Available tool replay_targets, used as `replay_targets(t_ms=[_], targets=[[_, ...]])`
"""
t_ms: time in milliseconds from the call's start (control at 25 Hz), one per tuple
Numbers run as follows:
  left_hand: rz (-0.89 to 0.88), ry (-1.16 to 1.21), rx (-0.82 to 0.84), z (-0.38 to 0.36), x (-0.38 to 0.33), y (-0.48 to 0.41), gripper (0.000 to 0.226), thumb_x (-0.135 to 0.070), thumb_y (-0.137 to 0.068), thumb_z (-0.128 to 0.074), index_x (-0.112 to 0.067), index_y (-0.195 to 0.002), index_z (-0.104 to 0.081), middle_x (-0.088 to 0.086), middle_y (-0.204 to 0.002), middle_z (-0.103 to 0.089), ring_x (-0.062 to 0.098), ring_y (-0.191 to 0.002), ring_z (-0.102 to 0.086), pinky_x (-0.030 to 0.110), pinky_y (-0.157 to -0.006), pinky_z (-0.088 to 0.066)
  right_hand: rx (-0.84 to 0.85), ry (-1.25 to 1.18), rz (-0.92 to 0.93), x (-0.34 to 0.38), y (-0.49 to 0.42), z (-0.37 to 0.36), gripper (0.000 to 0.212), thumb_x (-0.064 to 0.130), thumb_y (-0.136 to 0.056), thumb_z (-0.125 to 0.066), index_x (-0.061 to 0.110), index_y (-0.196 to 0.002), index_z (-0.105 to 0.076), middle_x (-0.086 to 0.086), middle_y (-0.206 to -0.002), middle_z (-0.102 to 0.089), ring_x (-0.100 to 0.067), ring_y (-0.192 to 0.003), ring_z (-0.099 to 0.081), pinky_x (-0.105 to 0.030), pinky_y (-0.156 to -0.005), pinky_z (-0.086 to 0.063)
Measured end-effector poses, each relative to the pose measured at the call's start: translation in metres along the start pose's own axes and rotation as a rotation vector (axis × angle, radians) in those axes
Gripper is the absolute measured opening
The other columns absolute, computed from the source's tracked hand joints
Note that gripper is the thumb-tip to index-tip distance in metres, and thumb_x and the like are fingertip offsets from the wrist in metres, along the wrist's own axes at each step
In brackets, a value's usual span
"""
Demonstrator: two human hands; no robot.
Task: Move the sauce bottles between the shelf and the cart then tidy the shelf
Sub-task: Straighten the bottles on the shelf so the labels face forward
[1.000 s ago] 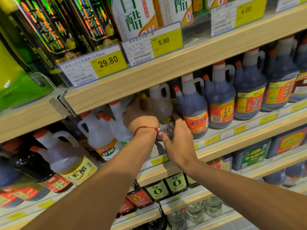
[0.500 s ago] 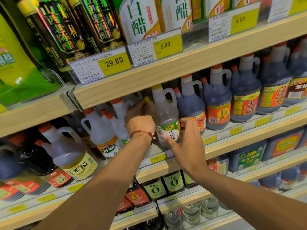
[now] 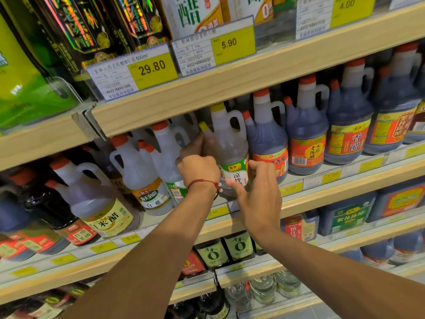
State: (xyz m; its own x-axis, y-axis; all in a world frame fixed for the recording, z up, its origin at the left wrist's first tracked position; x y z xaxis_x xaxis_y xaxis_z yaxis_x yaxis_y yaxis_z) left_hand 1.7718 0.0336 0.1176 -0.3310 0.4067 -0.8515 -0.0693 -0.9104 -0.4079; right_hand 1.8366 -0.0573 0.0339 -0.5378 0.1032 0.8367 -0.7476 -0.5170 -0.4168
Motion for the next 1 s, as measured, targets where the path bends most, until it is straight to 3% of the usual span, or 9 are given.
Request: replay_targets(t_ms=[80, 240, 400, 520, 680, 800, 920, 1000], targets=[[0.001, -0.085, 0.003, -0.002, 0.001, -0.004, 0.029, -0.005, -0.094, -0.058, -0.022, -0.111, -0.073, 0.008, -0.107, -0.073, 0.033, -0.108, -0.060, 0.029, -0.085, -0.044, -0.004, 0.030, -0.007, 0.000, -0.001, -0.002, 0.051, 0.039, -0.084, -0.082, 0.018, -0.120, -0.054, 0.003, -0.110, -0.052, -0.016, -0.099, -0.056, -0.032, -0.074, -0.047], [0.005, -0.094, 0.027, -0.004, -0.001, -0.005, 0.027, -0.007, -0.095, -0.056, -0.024, -0.109, -0.072, 0.010, -0.104, -0.072, 0.033, -0.105, -0.060, 0.040, -0.088, -0.054, -0.029, 0.042, -0.024, -0.002, 0.001, -0.006, 0.051, 0.040, -0.084, -0.082, 0.017, -0.121, -0.055, 0.003, -0.108, -0.052, -0.017, -0.095, -0.056, -0.031, -0.074, -0.045], [0.110, -0.050, 0.065, -0.002, -0.008, -0.005, 0.022, -0.013, -0.098, -0.053, -0.014, -0.112, -0.071, 0.006, -0.102, -0.069, 0.023, -0.092, -0.063, 0.021, -0.081, -0.052, -0.029, -0.007, -0.015, -0.003, 0.001, -0.007, 0.051, 0.040, -0.083, -0.083, 0.017, -0.119, -0.054, 0.006, -0.107, -0.051, -0.015, -0.097, -0.056, -0.033, -0.076, -0.050], [0.053, 0.002, 0.055, -0.002, -0.006, -0.006, 0.018, -0.019, -0.097, -0.058, -0.013, -0.103, -0.073, 0.013, -0.103, -0.071, 0.035, -0.104, -0.061, 0.047, -0.096, -0.049, -0.022, -0.051, -0.015, -0.002, 0.002, -0.005, 0.053, 0.038, -0.083, -0.085, 0.019, -0.121, -0.053, 0.006, -0.110, -0.052, -0.014, -0.101, -0.058, -0.033, -0.079, -0.053], [0.055, 0.053, 0.021, 0.000, -0.005, -0.005, 0.018, -0.018, -0.095, -0.060, -0.012, -0.103, -0.075, 0.014, -0.103, -0.073, 0.036, -0.103, -0.064, 0.049, -0.095, -0.051, 0.010, -0.112, -0.014, -0.002, 0.001, 0.000, 0.055, 0.032, -0.084, -0.085, 0.019, -0.126, -0.052, 0.006, -0.113, -0.052, -0.011, -0.104, -0.055, -0.027, -0.084, -0.050], [0.036, 0.107, 0.025, 0.002, -0.007, 0.001, 0.017, -0.025, -0.091, -0.061, -0.023, -0.101, -0.075, 0.010, -0.103, -0.073, 0.033, -0.103, -0.065, 0.048, -0.095, -0.052, 0.023, -0.147, -0.011, -0.003, 0.001, 0.004, 0.054, 0.031, -0.083, -0.086, 0.020, -0.125, -0.053, 0.007, -0.112, -0.052, -0.011, -0.104, -0.056, -0.032, -0.086, -0.054], [0.026, 0.113, 0.051, 0.001, -0.003, 0.001, 0.025, -0.037, -0.084, -0.056, -0.042, -0.107, -0.062, 0.004, -0.102, -0.074, 0.029, -0.104, -0.066, 0.047, -0.095, -0.053, 0.033, -0.151, -0.002, -0.004, 0.001, 0.004, 0.053, 0.031, -0.084, -0.085, 0.021, -0.125, -0.052, 0.008, -0.112, -0.051, -0.011, -0.104, -0.056, -0.036, -0.087, -0.055], [0.047, 0.141, 0.042, 0.001, -0.001, 0.001, 0.021, -0.031, -0.088, -0.060, -0.036, -0.106, -0.069, -0.002, -0.098, -0.072, 0.028, -0.104, -0.066, 0.047, -0.096, -0.052, 0.040, -0.156, 0.004, -0.005, 0.001, 0.005, 0.052, 0.030, -0.085, -0.084, 0.021, -0.126, -0.052, 0.008, -0.112, -0.051, -0.012, -0.105, -0.056, -0.037, -0.088, -0.055]])
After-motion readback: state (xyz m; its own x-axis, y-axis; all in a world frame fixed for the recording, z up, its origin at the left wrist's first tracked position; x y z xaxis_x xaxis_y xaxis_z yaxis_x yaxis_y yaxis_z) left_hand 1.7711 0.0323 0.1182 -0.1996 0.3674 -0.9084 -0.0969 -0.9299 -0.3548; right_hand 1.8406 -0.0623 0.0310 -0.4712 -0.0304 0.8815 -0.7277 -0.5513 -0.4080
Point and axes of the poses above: each hand's wrist, its own y-axis away from the middle knuckle, its own z-axis out of the back of the hand, x = y × z, the point moved 1 cm from there along -y, towards the middle knuckle
